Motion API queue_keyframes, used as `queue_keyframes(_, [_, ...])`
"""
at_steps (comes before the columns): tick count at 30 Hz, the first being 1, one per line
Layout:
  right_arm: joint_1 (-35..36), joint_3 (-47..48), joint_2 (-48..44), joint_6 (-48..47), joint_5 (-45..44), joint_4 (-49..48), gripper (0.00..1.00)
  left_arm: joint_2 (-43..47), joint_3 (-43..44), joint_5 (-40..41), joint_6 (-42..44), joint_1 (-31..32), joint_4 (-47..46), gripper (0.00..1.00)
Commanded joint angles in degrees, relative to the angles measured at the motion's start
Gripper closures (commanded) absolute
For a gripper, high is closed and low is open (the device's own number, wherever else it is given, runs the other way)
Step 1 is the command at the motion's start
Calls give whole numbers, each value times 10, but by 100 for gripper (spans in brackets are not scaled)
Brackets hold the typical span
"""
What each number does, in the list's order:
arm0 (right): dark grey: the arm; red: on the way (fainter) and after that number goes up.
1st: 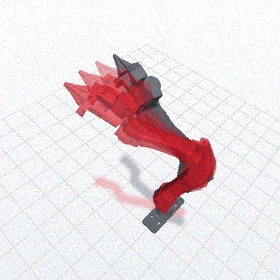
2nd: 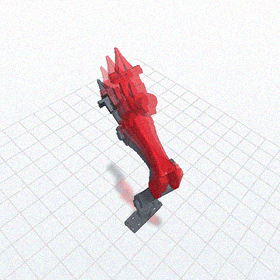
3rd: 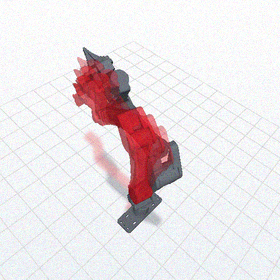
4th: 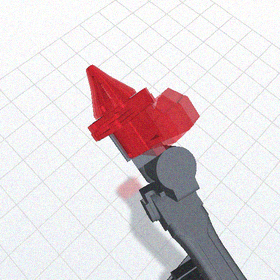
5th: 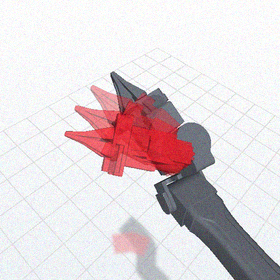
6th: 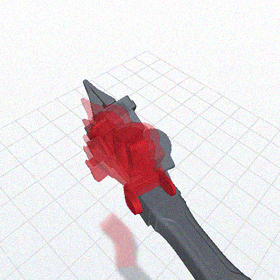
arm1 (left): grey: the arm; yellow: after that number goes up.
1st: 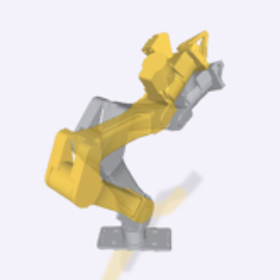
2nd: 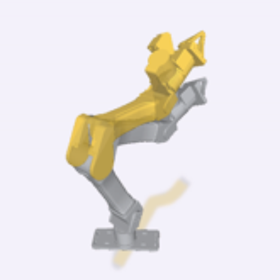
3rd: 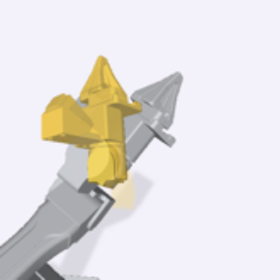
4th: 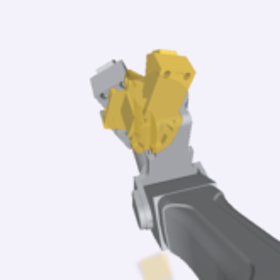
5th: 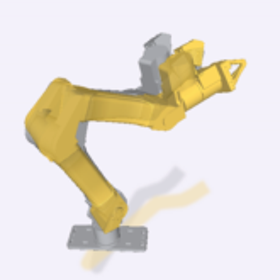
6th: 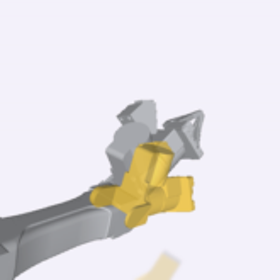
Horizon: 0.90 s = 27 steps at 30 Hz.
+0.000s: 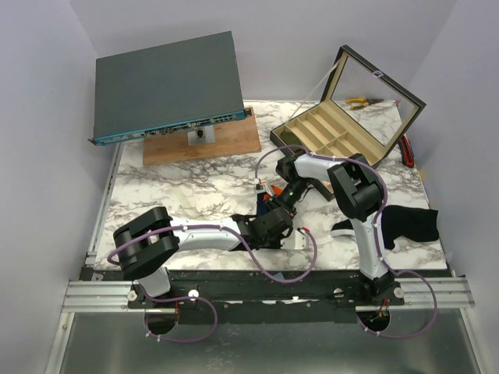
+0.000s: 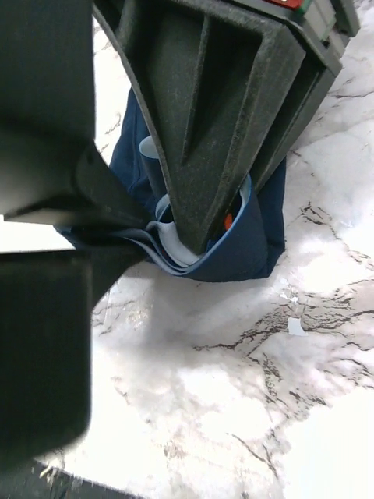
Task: Roll the underwear
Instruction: Roll the underwear to the center of the board.
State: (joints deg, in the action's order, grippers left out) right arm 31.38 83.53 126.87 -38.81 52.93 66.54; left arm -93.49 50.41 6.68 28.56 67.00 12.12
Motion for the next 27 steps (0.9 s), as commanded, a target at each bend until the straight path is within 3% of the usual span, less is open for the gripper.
queue_keyframes(1, [-3,10,-9,12,-14,-1,75,-7,23,-53,-27,-15,60,100])
queue_keyframes(9, [-3,13,-47,48,-45,-18,48,-19,74,-160,-55,-66,142,100])
queue_keyframes(18, [-17,24,-70,60,-70,-11,37,-29,104,-245,-74,-113,182,100])
queue_keyframes(27, [-50,0,-103,59,-70,-22,33,-41,123,-293,-88,-144,203,100])
